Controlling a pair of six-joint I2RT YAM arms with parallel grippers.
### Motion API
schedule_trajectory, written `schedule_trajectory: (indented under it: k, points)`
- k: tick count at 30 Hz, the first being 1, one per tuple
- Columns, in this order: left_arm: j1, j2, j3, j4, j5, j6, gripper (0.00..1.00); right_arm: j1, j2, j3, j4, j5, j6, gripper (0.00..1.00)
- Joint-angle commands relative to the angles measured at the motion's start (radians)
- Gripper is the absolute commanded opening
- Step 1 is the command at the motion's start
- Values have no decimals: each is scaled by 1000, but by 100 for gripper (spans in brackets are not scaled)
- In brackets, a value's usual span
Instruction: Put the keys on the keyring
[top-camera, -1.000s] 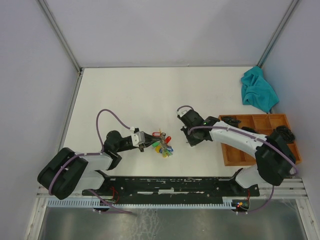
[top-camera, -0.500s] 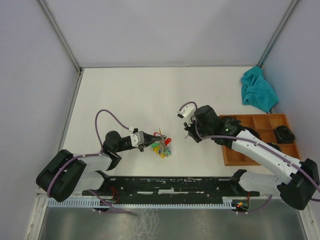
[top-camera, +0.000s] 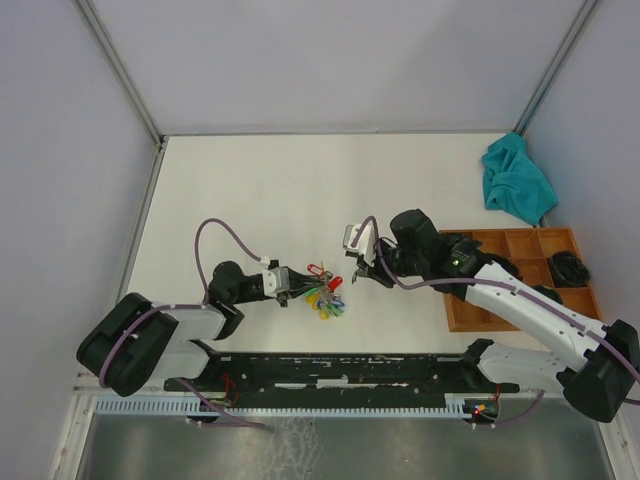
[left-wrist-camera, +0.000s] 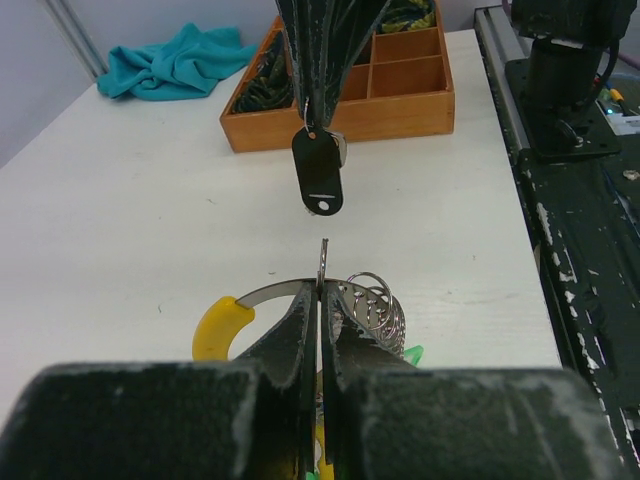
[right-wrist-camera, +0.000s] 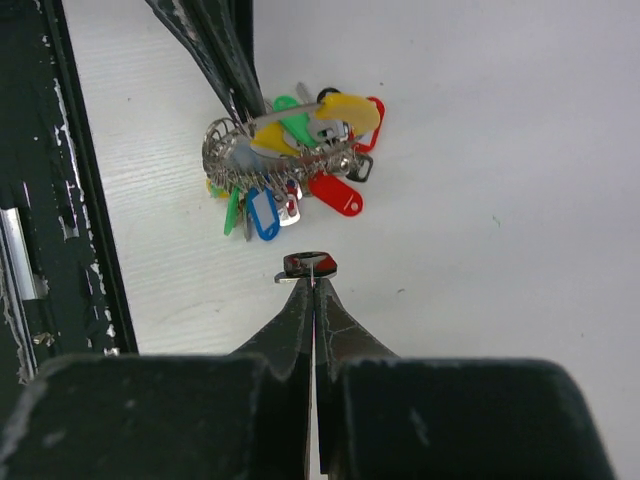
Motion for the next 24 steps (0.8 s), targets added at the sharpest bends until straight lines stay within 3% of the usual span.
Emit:
schedule_trajectory:
  k: [1,24]
  points:
    - [-4,37,31,107,57,-32,3,30,0,-21,122,-88,-113,1]
    - [-5,44,39,85,53,-41,3,241,97,-11,160,191,-237,1]
